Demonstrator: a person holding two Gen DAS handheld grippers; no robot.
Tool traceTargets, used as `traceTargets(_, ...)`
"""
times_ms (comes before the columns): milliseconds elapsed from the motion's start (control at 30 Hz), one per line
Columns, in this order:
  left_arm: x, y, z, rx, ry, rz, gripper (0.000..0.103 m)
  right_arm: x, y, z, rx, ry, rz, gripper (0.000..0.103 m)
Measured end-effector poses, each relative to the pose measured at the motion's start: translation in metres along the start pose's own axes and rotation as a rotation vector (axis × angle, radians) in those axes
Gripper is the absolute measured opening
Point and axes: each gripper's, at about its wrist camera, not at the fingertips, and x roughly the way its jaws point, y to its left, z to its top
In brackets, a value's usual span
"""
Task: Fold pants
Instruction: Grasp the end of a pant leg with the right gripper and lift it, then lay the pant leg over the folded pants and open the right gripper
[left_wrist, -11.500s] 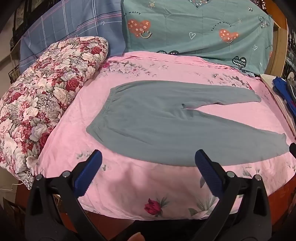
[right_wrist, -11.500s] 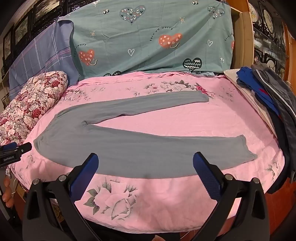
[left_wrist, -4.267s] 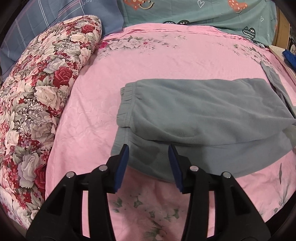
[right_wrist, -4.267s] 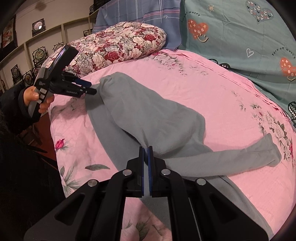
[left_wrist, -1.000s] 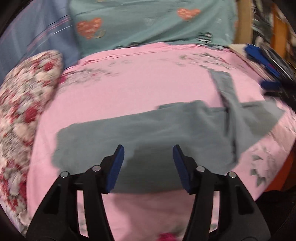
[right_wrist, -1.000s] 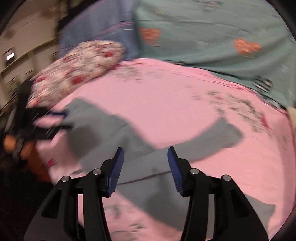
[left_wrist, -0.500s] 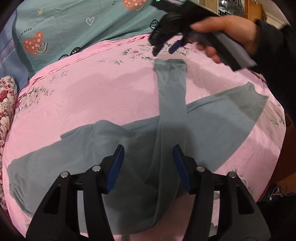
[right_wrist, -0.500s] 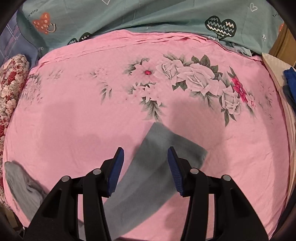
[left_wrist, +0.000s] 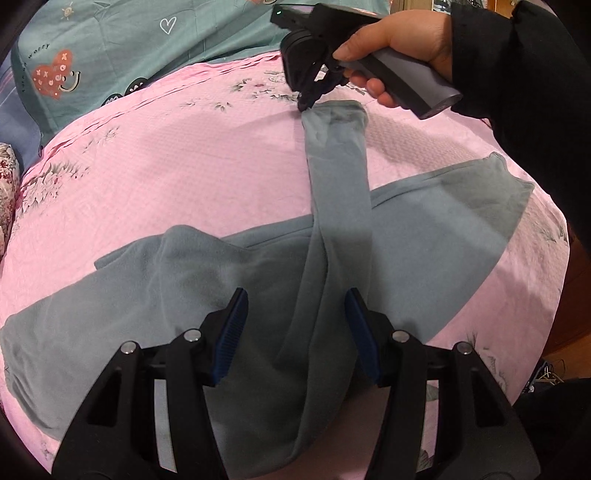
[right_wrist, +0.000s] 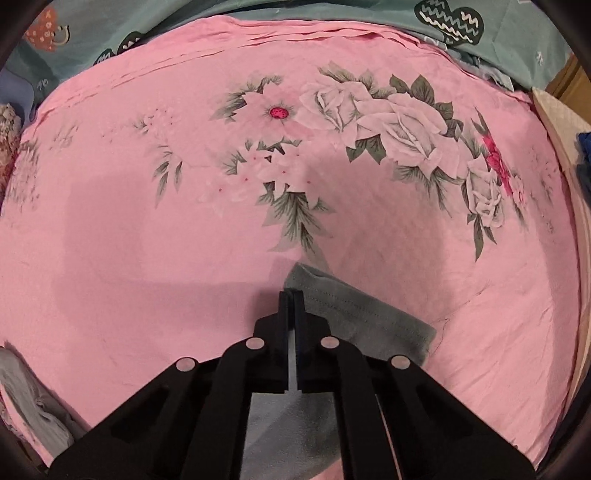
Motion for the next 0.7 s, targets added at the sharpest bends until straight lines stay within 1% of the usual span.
traceTargets(100, -0.002, 0.000, -0.001, 0.005, -0.002, -0.005, 0.056, -0.028, -0.018, -0.007, 0.028, -0.083, 0.060, 0.002)
traceTargets(233, -0.006, -0.006, 0.001, 0.028, -0.013, -0.014, 0.056, -0.087, -0.052, -0.031, 0.079, -0.220, 0.156, 0.002)
traceTargets(333, -0.011, -0.012, 0.002, 0.050, -0.028, -0.025, 0.056, -0.135, -0.091, -0.066, 0.139, -0.325, 0.239, 0.002)
traceTargets(433, -0.015, -0.019, 0.000, 0.064, -0.032, -0.037, 0.056, -0.169, -0.123, -0.114, 0.187, -0.408, 0.280, 0.002)
traceTargets(500, -0.016, -0.022, -0.004, 0.075, -0.030, -0.048, 0.056, -0.179, -0.148, -0.156, 0.244, -0.433, 0.304, 0.002)
traceTargets(567, -0.016, -0.027, -0.006, 0.083, -0.025, -0.061, 0.056, -0.177, -0.173, -0.196, 0.289, -0.446, 0.303, 0.002)
traceTargets(600, -0.016, -0.029, -0.008, 0.089, -0.018, -0.071, 0.056, -0.175, -0.184, -0.215, 0.317, -0.447, 0.298, 0.002)
traceTargets(700, -0.014, -0.040, -0.013, 0.118, -0.003, -0.082, 0.056, -0.150, -0.218, -0.262, 0.410, -0.437, 0.325, 0.002)
